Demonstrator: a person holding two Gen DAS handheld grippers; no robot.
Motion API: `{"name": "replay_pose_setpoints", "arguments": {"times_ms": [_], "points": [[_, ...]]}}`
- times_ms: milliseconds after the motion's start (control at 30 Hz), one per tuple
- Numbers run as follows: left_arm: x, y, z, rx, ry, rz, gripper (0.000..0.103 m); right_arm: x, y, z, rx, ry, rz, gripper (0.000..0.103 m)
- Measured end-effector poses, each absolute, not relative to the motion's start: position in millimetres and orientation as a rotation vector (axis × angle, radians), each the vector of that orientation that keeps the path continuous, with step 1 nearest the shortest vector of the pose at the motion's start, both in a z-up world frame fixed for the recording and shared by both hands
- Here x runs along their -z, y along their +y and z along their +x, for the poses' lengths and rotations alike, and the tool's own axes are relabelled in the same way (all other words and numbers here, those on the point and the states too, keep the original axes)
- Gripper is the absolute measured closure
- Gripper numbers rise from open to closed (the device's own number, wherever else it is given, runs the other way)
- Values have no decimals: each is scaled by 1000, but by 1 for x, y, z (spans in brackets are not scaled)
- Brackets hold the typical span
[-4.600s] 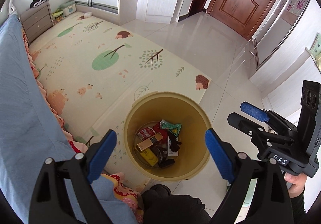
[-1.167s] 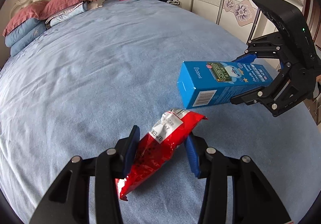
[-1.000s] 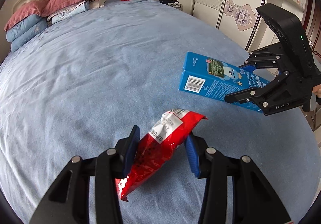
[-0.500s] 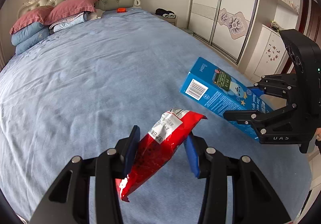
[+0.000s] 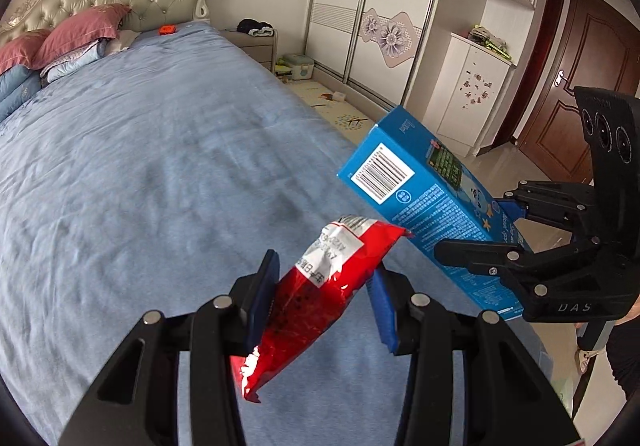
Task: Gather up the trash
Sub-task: 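Carry wrapper and blue box over the yellow bin and open both tools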
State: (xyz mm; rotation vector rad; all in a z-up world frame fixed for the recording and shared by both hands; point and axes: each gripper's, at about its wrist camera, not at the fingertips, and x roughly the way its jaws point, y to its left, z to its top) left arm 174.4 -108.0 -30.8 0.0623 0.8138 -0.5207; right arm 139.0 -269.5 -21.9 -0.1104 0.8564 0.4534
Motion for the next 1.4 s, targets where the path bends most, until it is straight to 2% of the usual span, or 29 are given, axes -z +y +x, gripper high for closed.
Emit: {"name": "replay_pose_setpoints", "arguments": {"times_ms": [467, 867, 1133, 1400], "points": [[56, -299, 142, 804, 891, 148, 59, 35, -450, 52, -199, 840, 128, 57], [108, -455, 116, 1022, 1031, 281, 59, 79, -572, -23, 11, 868, 316, 57], [153, -507, 115, 1067, 1153, 316, 59, 118, -621, -41, 75, 903, 444, 57], [180, -537, 128, 1058, 1213, 312, 59, 143, -640, -22, 102, 935, 480, 57]]}}
